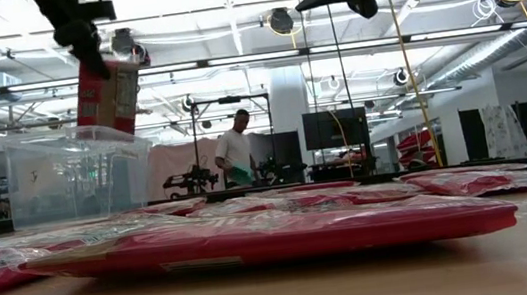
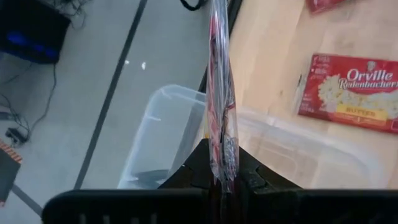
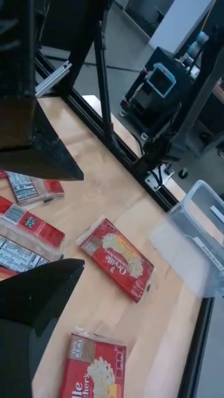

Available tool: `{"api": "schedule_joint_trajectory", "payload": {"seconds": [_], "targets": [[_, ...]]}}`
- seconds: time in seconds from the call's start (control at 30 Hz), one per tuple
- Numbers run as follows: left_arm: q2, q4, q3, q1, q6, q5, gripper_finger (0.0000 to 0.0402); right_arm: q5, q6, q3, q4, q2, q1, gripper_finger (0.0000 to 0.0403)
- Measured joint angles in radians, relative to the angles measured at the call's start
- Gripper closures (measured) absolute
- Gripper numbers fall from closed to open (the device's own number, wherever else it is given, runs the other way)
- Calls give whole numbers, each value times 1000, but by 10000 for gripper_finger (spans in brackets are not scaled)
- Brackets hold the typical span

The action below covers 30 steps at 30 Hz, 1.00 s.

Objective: Sort popcorn bags into baskets
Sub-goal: Put the red popcorn bag into the transparent container

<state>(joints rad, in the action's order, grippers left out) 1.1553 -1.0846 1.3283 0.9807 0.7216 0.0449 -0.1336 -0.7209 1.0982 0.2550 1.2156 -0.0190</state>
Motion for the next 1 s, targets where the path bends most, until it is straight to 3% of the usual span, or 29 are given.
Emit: {"api": "schedule_joint_trajectory", "payload": {"seconds": [0.33, 0.8, 1.0], "targets": [[3, 163, -193, 5, 17, -55, 375, 2, 8, 0, 0, 0, 1, 193], [3, 410, -384, 49, 0, -1, 370, 0, 149, 0, 0, 0, -1, 193], [3, 451, -455, 58, -19, -8, 326, -39, 219, 0, 3, 0, -1, 193]]}}
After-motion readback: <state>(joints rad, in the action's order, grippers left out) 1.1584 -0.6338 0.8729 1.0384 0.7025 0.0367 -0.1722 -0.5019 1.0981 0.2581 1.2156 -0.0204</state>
